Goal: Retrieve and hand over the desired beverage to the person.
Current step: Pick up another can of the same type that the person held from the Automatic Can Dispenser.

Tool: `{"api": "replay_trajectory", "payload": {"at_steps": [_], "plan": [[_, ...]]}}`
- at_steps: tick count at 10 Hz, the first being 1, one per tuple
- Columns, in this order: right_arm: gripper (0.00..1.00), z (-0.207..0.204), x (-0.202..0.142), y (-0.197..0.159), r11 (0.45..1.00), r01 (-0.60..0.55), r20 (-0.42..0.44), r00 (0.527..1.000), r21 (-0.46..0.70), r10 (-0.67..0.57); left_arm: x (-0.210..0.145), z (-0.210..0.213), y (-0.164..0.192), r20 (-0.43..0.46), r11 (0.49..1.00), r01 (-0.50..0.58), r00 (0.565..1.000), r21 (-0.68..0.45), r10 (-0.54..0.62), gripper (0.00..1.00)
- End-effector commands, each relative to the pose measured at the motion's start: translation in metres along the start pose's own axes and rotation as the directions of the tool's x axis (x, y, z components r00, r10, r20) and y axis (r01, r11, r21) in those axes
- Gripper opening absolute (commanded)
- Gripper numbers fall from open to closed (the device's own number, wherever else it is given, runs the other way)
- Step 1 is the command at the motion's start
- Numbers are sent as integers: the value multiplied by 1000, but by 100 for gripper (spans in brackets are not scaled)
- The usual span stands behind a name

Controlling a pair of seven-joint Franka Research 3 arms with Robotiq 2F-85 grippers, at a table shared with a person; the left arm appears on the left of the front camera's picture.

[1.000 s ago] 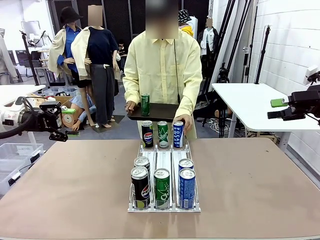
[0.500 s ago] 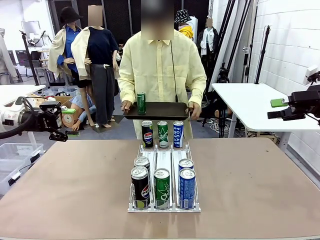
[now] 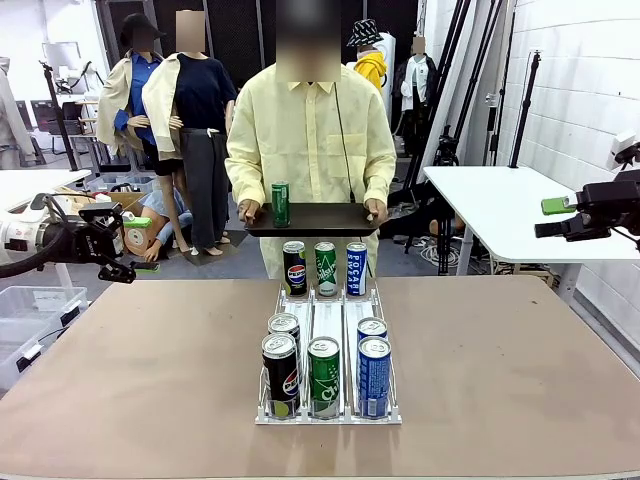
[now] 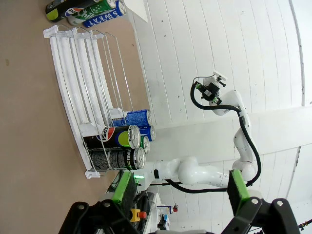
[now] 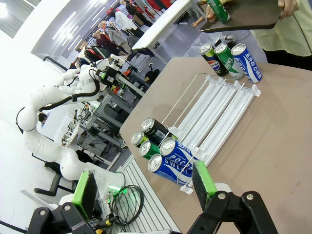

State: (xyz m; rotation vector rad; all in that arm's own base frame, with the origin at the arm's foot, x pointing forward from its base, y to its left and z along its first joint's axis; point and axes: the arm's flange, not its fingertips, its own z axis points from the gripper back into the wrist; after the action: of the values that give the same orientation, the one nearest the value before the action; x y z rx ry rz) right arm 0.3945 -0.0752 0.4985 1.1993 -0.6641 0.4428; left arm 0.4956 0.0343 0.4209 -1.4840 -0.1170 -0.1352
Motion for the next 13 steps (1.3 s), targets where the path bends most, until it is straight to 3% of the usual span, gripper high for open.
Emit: {"api": "replay_trajectory", "payload": {"at_steps": [1, 7, 13], "plan": [[100, -1, 1, 1, 1000, 3, 8, 1000, 11, -3, 0, 0, -4, 2, 1000, 7, 1000, 5, -7, 100], [100, -1, 1, 1, 1000, 3, 8, 1000, 11, -3, -17, 4, -24, 1, 998, 62, 998, -14, -62, 100], [100, -1, 1, 1, 1000, 3, 8, 1000, 11, -3, -4, 1, -19, 2, 999, 33, 999, 3, -33, 100]]}}
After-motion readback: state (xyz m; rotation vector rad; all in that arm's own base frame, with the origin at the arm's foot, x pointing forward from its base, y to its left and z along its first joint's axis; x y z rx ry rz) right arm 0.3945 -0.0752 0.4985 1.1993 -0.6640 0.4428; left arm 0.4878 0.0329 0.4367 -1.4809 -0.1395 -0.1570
